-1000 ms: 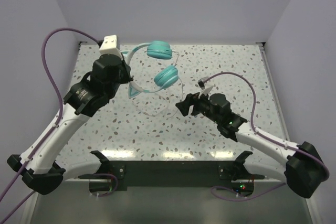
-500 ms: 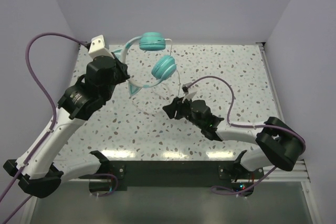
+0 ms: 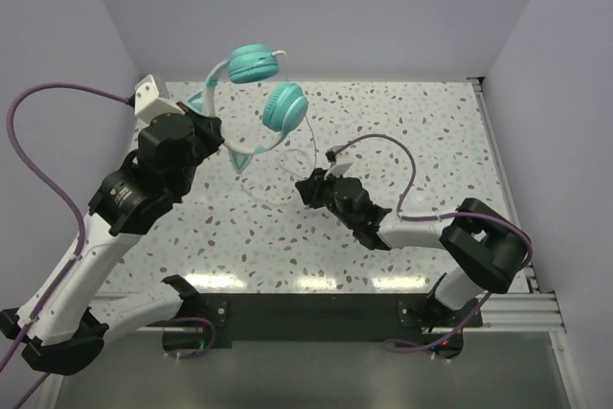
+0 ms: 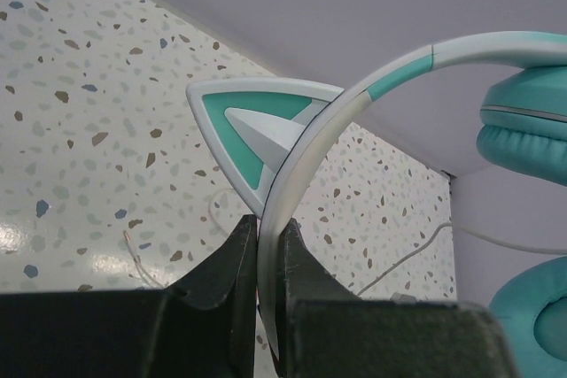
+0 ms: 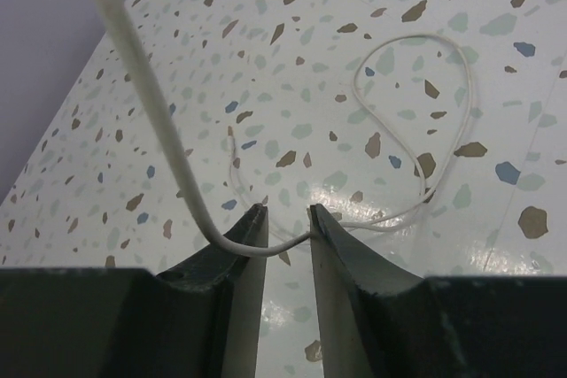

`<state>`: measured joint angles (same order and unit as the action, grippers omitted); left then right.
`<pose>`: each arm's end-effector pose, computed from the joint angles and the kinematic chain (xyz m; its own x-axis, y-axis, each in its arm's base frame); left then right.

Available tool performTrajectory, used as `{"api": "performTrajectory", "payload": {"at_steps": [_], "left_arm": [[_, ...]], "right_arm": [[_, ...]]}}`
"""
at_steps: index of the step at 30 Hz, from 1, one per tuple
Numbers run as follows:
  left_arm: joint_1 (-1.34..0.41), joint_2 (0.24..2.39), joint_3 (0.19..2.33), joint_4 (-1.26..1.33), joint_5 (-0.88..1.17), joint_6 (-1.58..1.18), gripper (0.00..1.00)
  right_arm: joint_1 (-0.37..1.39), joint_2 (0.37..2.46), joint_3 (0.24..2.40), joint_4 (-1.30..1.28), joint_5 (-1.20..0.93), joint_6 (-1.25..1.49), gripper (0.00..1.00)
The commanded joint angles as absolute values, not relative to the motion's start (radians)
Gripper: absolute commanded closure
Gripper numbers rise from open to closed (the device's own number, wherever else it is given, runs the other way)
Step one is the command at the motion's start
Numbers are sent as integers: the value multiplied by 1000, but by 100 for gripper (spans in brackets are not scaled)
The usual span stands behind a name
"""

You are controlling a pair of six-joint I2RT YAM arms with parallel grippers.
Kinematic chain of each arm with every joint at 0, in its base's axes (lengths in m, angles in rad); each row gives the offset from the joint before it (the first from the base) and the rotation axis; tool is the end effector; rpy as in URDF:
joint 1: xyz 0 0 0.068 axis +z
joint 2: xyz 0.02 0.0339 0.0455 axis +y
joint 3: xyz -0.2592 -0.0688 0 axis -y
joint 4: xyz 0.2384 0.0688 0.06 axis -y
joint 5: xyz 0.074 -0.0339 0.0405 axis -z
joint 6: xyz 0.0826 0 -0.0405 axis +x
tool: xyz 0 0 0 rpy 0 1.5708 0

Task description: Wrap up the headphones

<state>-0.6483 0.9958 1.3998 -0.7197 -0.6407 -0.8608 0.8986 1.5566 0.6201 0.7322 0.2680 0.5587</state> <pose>0.1956 -0.0862 0.4364 -0.1849 -0.6226 -0.7604 -0.1674 0.7824 -0.5999 0.2390 0.2652 0.1850 -0.4215 0.2912 -0.8588 -0.4359 0.7654 0.4735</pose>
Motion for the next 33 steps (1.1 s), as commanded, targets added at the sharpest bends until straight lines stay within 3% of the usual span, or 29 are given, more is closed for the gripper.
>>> {"api": "performTrajectory", "payload": {"at_steps": [1, 3, 10, 18, 26, 33], "left_arm": [[-644, 959, 1398, -618, -698, -956, 100], [-644, 948, 1387, -618, -712, -983, 100], [-614, 972, 1368, -597, -775, -1026, 100], [-517, 1118, 1341, -509, -822, -968, 100], [-463, 1305, 1253, -404, -1018, -855, 100], [-448, 1439, 1226, -364, -1013, -753, 100]], "right_arm": [[911, 1586, 689, 776, 330, 528, 74], [920, 1598, 699, 758, 330, 511, 85], [1046, 1569, 791, 451, 451, 434, 100], [1112, 1511, 869, 54, 361, 404, 100], [1193, 1368, 928, -253, 396, 324, 100], [1201, 1262, 1029, -467, 478, 255, 100]]}}
